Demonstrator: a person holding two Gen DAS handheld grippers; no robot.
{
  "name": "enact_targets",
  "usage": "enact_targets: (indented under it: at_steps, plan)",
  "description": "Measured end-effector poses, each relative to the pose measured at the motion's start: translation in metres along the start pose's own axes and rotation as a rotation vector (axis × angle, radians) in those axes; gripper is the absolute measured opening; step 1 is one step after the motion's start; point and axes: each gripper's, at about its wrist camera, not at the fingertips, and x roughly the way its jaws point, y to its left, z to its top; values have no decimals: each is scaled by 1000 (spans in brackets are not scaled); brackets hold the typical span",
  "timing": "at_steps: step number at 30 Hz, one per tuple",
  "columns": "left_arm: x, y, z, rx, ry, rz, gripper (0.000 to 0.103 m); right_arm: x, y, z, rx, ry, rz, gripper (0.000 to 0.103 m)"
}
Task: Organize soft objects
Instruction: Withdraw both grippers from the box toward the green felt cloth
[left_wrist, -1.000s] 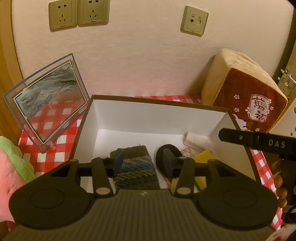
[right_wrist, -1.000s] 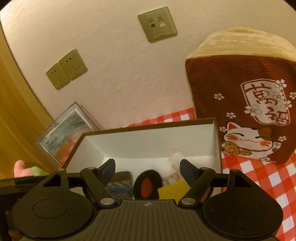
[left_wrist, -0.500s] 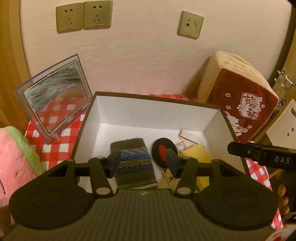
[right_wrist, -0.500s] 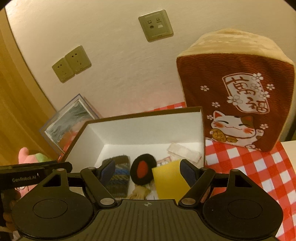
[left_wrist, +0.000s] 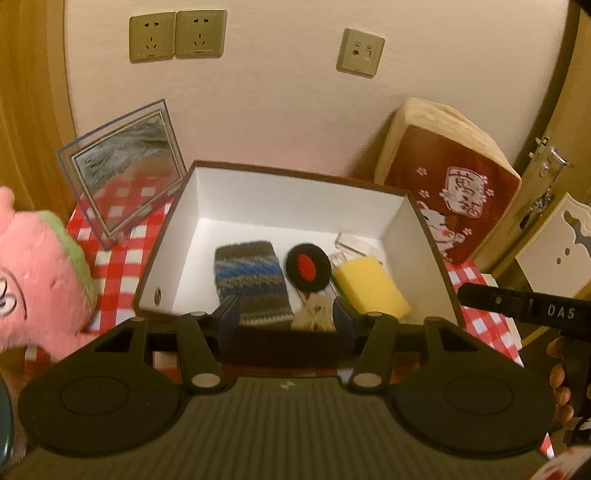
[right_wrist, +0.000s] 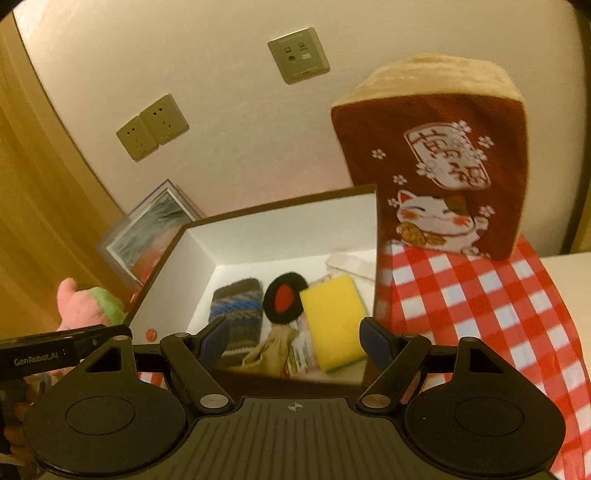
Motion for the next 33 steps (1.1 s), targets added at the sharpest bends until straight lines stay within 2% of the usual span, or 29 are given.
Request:
enact_targets:
  at_steps: [11, 25, 33]
  plan:
    - [-36, -8, -49, -19, 39, -2, 52, -44, -11, -42, 68, 26, 32, 81]
    - [-69, -21, -109, -20, 69, -17, 56, -90, -11, -103, 42, 53, 19, 81]
    - [-70, -23, -146, -23, 129, -9, 56, -96, -11, -136, -5, 107, -25, 81]
